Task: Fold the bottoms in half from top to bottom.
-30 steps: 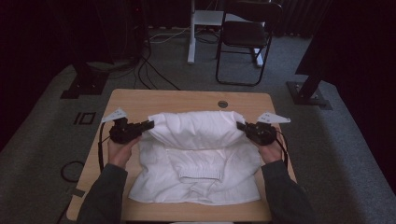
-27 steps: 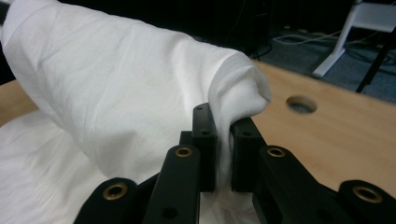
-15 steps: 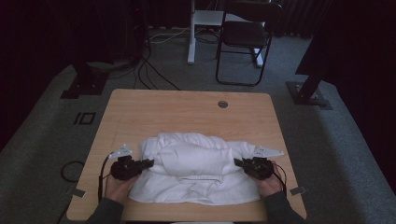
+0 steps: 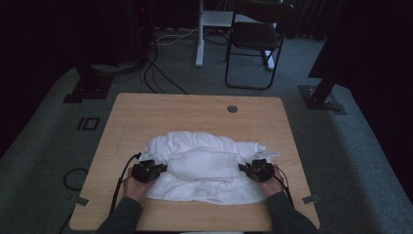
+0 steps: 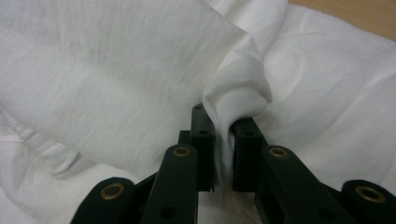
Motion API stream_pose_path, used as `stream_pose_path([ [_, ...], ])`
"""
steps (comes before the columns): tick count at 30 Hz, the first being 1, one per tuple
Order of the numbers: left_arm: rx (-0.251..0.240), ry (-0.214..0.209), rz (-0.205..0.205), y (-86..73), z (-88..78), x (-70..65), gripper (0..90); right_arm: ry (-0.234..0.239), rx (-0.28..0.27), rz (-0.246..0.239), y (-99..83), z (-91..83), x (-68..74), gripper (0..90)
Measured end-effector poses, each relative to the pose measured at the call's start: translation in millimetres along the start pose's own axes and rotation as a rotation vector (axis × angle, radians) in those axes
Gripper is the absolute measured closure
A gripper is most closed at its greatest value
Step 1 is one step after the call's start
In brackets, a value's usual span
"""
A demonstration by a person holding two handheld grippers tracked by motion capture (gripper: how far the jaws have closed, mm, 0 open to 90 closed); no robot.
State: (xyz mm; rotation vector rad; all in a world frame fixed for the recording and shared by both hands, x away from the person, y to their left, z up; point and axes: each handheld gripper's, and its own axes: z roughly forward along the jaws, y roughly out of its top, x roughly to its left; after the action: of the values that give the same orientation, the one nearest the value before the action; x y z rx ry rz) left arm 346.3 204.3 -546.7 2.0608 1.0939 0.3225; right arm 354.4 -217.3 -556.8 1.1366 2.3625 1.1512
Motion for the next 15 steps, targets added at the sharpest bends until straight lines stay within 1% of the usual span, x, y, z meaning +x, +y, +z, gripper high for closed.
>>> stream_pose_path([
  [2,0.000,0.000,0.000,0.0,0.0,0.0,87.2,-0.009,0.001,0.000,3.1,2.7,-2.2,81.9],
  [3,-0.002,0.014,0.000,5.8,5.2,4.5,87.2,-0.009,0.001,0.000,3.1,2.7,-2.2,81.9],
  [4,-0.004,0.022,-0.003,8.7,7.7,7.1,87.2,-0.026,0.003,0.002,9.2,8.3,-6.3,81.9],
  [6,-0.011,0.041,-0.010,14.0,12.7,11.3,87.2,-0.041,0.004,0.002,15.7,14.4,-10.3,81.9],
  [8,-0.017,0.052,-0.026,18.7,17.1,16.7,87.2,-0.052,0.002,0.006,21.8,20.7,-14.5,81.9],
  [11,-0.030,0.072,-0.047,24.2,23.0,23.2,87.3,-0.060,-0.005,0.025,29.4,29.4,-20.4,82.0],
  [15,-0.035,0.104,-0.069,31.1,28.9,28.0,87.2,-0.065,-0.015,0.051,35.7,37.1,-24.8,82.0],
])
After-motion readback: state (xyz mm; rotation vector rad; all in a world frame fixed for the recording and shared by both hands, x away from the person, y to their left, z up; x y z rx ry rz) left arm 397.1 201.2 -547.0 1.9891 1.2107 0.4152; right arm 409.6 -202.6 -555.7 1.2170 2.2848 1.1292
